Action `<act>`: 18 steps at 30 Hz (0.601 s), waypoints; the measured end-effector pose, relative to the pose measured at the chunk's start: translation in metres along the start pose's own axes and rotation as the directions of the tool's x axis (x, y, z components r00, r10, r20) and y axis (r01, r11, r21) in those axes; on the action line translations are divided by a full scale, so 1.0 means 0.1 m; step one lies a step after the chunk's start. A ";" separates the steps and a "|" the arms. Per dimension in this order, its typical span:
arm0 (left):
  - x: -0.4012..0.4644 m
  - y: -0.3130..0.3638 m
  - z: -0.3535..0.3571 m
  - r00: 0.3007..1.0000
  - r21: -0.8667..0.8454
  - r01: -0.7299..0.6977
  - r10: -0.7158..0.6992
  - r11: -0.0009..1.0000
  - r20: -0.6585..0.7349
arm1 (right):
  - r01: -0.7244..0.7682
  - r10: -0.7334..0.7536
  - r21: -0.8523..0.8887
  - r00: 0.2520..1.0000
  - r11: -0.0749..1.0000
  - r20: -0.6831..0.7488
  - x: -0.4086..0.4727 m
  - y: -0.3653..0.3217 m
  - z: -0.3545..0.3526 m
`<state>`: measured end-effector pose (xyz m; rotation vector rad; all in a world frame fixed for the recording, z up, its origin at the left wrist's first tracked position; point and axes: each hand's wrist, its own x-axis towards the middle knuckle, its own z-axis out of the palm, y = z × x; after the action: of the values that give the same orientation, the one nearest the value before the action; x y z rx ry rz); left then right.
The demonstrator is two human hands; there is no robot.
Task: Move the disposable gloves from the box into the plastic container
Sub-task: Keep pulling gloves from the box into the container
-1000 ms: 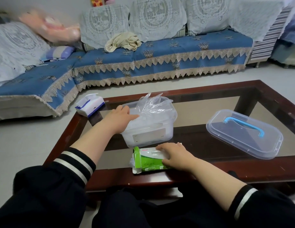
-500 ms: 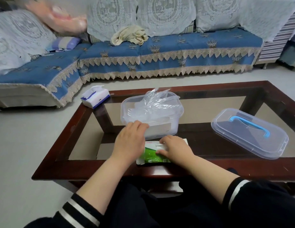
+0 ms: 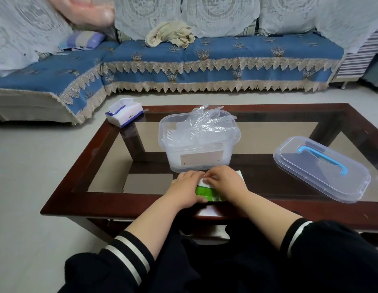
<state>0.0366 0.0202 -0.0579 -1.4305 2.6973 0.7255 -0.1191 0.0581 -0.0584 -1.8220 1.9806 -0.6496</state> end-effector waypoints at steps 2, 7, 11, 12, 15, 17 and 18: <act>0.00 -0.02 0.00 1.000 -0.047 -0.007 0.007 0.999 0.001 | 0.015 -0.015 -0.070 1.000 0.997 0.000 -0.01 0.00 0.00; 0.00 -0.03 0.00 1.000 -0.060 -0.023 0.023 0.998 -0.001 | 0.017 -0.015 0.035 0.999 0.999 -0.039 -0.05 -0.02 -0.03; 0.02 -0.03 0.01 1.000 -0.047 -0.015 0.015 0.999 0.005 | 0.002 0.006 0.156 0.999 0.988 -0.053 -0.07 -0.01 -0.06; 0.03 -0.03 0.02 1.000 -0.046 -0.012 0.012 0.999 0.015 | -0.003 0.010 0.182 0.999 0.983 -0.040 -0.07 -0.01 -0.07; 0.02 -0.03 0.02 0.999 -0.063 -0.010 0.012 0.998 0.042 | -0.017 0.009 0.146 0.998 0.989 0.059 -0.06 0.01 -0.09; 0.02 -0.03 0.02 0.999 -0.102 -0.013 0.018 0.995 0.046 | 0.000 -0.004 0.046 0.997 0.999 0.080 -0.04 -0.01 -0.07; 0.02 -0.03 0.02 0.999 -0.131 -0.011 0.017 0.991 0.039 | -0.008 0.006 0.029 0.998 1.000 0.065 -0.04 -0.03 -0.06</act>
<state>0.0372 0.0176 -0.0613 -1.4069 2.6776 0.9378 -0.1196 0.0620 -0.0518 -1.7952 1.9245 -0.6064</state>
